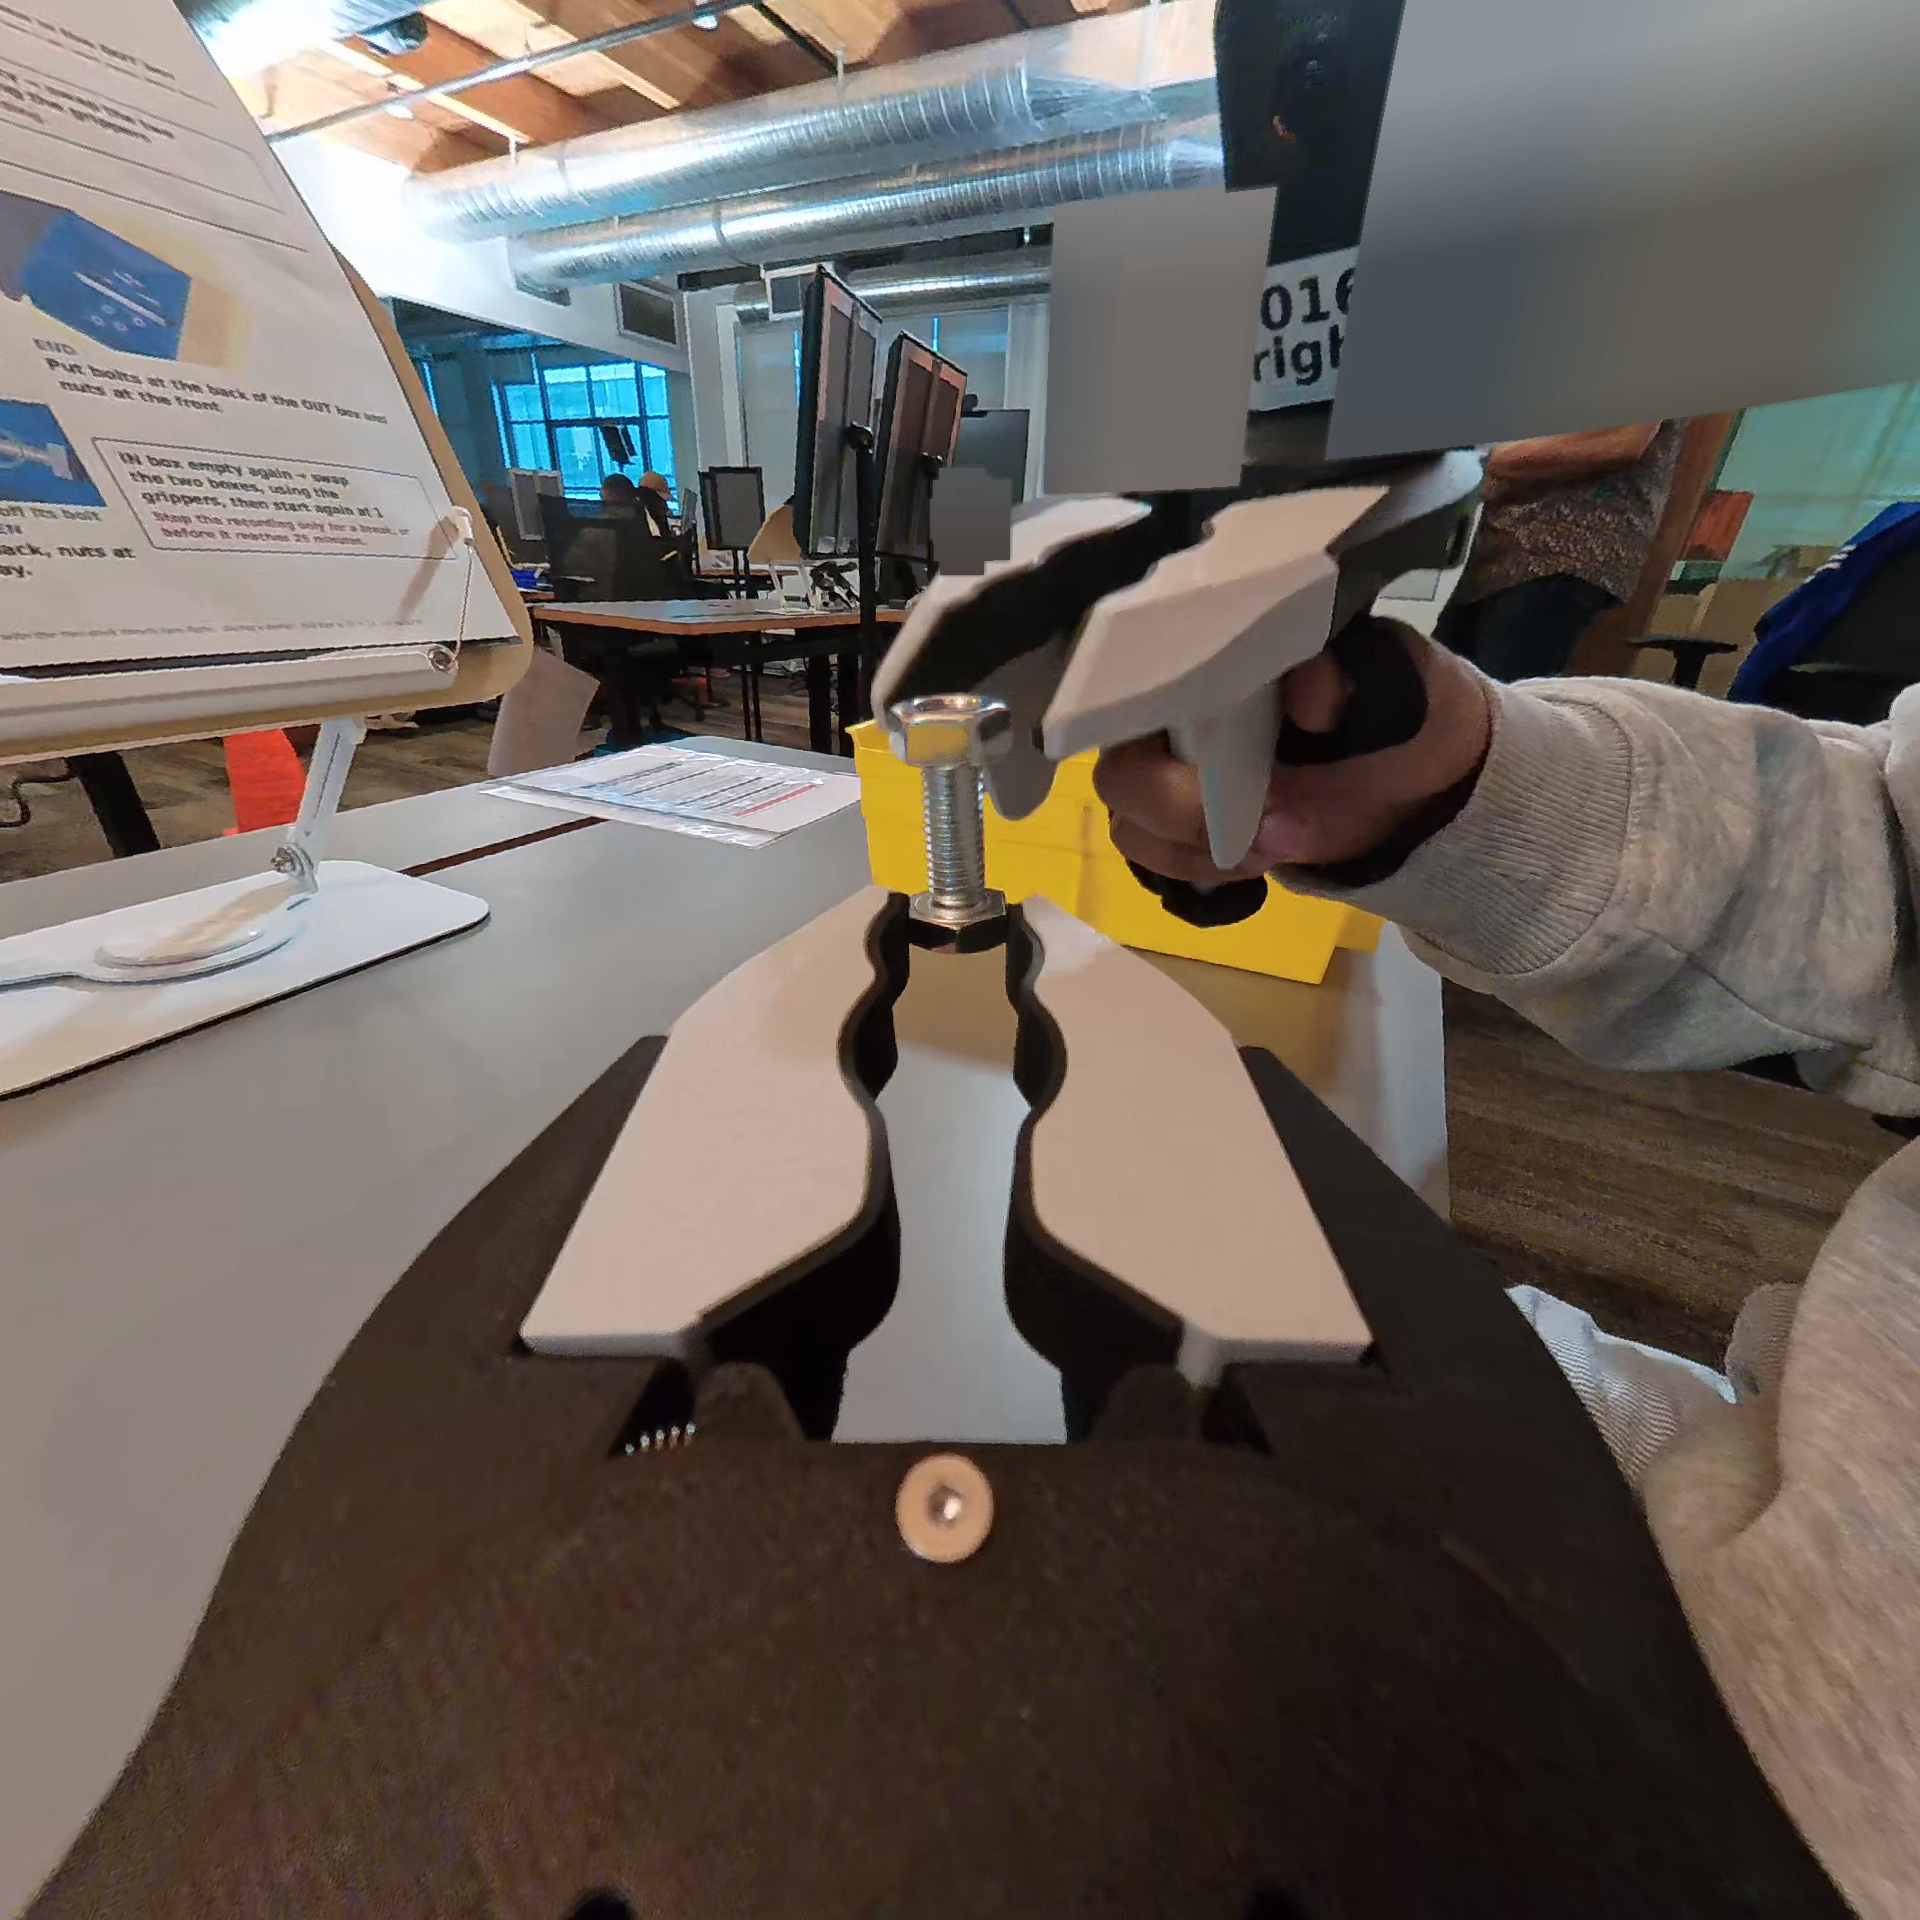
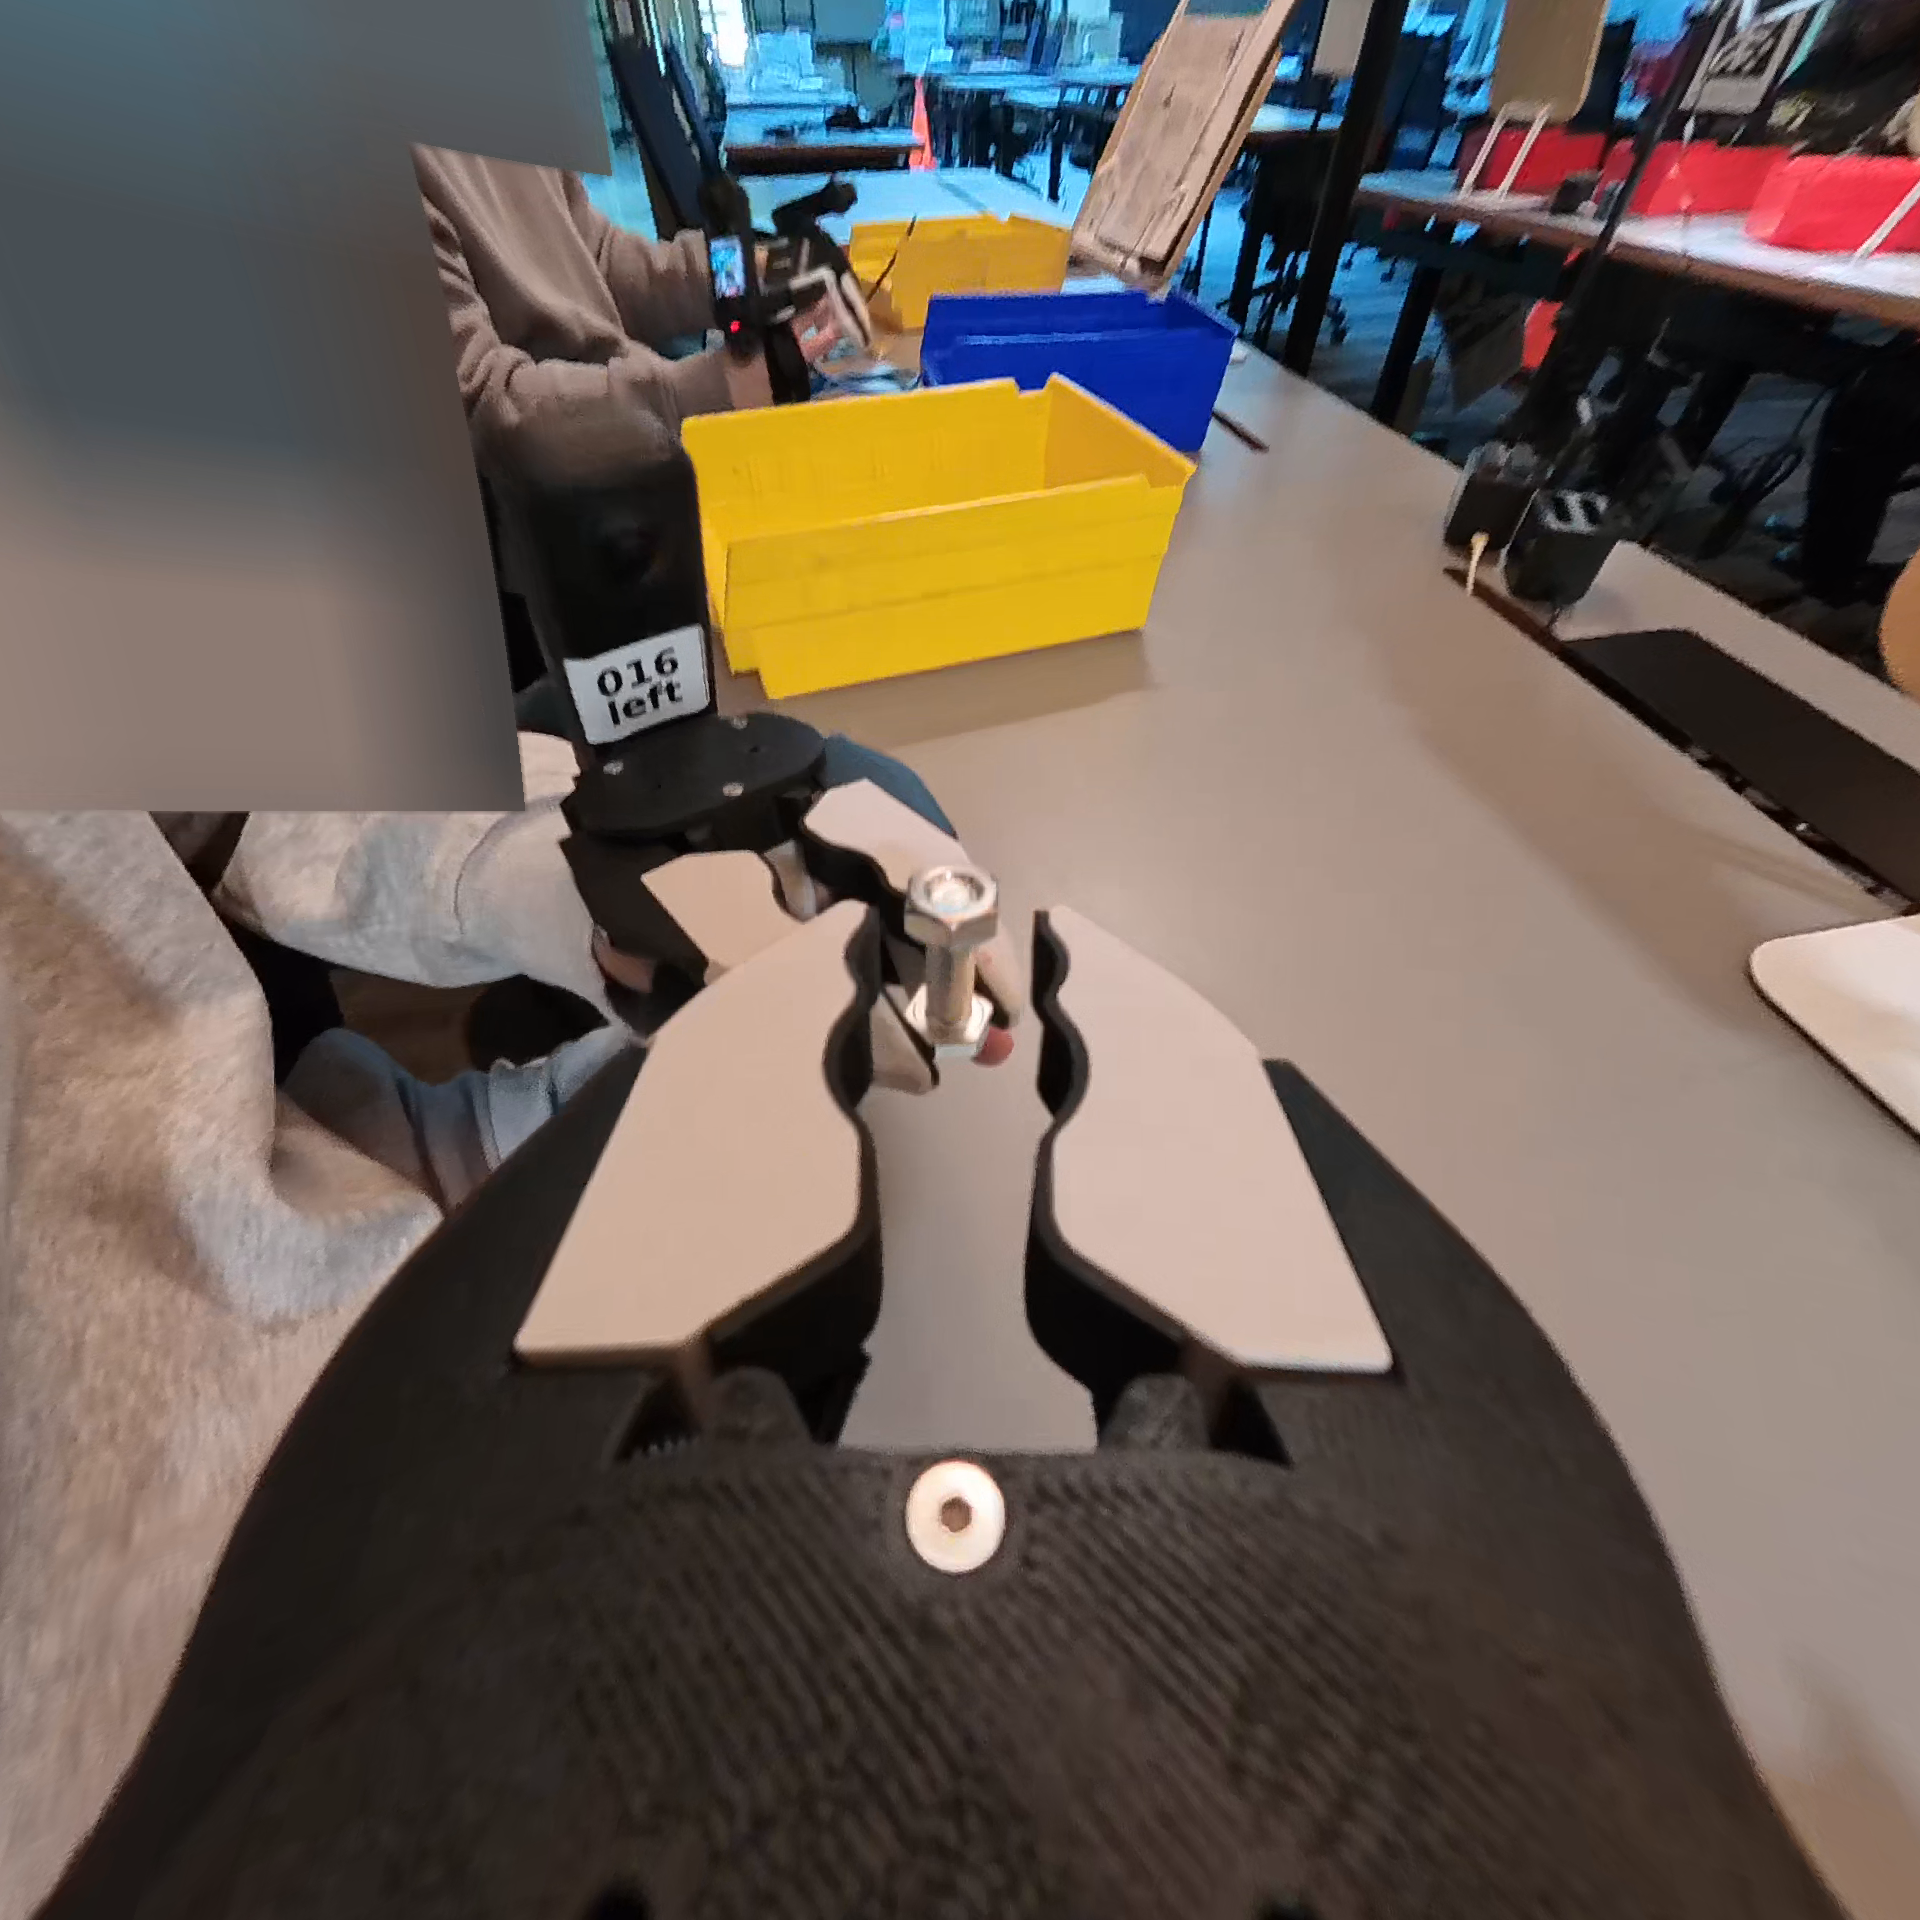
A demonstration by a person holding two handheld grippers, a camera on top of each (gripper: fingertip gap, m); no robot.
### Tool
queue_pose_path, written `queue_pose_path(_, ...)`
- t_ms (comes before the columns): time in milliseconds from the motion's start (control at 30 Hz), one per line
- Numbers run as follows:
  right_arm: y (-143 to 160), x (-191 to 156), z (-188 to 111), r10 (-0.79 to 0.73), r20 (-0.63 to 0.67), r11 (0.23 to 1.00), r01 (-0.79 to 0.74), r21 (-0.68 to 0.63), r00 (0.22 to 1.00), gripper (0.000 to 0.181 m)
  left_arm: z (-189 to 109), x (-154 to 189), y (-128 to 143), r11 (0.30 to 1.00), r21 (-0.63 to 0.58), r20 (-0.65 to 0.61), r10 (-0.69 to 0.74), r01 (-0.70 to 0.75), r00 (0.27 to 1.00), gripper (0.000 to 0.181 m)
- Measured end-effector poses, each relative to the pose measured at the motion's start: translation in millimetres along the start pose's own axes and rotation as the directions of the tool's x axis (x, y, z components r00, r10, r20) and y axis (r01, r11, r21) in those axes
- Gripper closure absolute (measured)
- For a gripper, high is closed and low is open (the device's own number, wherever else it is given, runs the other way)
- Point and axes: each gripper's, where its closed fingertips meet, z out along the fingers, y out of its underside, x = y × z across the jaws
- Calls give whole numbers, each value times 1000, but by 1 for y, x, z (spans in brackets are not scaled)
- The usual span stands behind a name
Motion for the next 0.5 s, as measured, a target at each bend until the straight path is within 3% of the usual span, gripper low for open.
queue_pose_path(300, -4, 16, -13, -58, -82, 998, 55, -33, 995, 160, 0, 1, -1, 1000, 7, -2, -7, 7, 1000, 162)
queue_pose_path(500, -7, 2, -8, -13, -7, 1000, 13, 7, 1000, 151, 1, 2, 2, 1000, -5, -6, -7, 7, 1000, 163)
